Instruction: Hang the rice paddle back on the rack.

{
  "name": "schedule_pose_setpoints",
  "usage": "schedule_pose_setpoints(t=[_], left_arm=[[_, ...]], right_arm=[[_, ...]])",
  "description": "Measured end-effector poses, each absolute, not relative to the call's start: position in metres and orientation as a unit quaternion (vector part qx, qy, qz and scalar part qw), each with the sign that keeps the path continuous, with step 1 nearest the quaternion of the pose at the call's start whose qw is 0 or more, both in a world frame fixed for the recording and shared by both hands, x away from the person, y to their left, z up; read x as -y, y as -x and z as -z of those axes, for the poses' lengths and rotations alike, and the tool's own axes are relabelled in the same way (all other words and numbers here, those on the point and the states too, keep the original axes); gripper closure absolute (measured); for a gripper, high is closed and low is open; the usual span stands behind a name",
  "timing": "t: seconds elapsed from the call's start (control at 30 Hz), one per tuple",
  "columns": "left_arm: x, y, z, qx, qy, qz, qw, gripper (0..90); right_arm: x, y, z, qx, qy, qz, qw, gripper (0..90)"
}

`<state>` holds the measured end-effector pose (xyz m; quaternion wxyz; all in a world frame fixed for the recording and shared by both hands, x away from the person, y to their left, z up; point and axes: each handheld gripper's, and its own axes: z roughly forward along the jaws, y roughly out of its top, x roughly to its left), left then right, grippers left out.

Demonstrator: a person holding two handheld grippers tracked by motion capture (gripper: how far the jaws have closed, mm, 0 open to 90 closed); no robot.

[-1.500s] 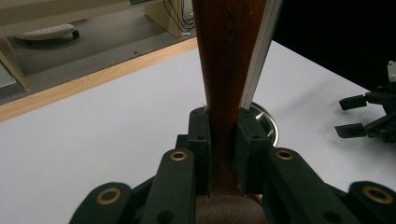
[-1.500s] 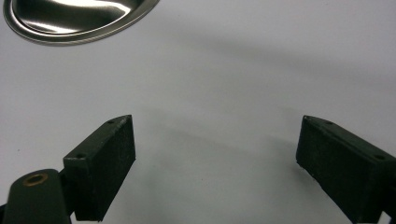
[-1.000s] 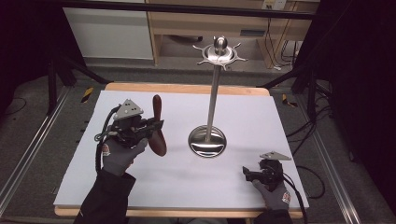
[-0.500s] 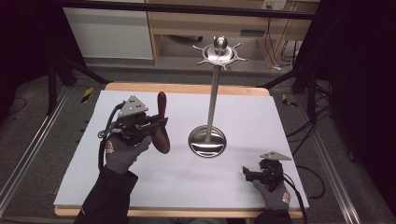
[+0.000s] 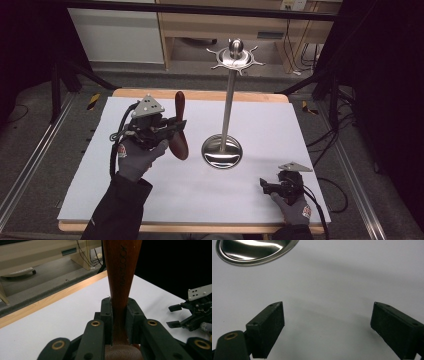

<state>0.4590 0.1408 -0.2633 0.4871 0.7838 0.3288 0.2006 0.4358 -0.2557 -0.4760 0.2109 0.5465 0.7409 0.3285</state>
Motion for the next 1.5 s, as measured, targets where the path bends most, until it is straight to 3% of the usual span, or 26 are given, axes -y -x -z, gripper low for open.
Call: schedule_pose_setpoints(t=[1.5], left_arm=[[-0.113,-0.475,0.238,-0.315,-0.785,-0.204,0.494,77.7]], right_arm=[[0.256,-0.436,0.475,-0.738,-0.549,-0.334,0.206,12.1]])
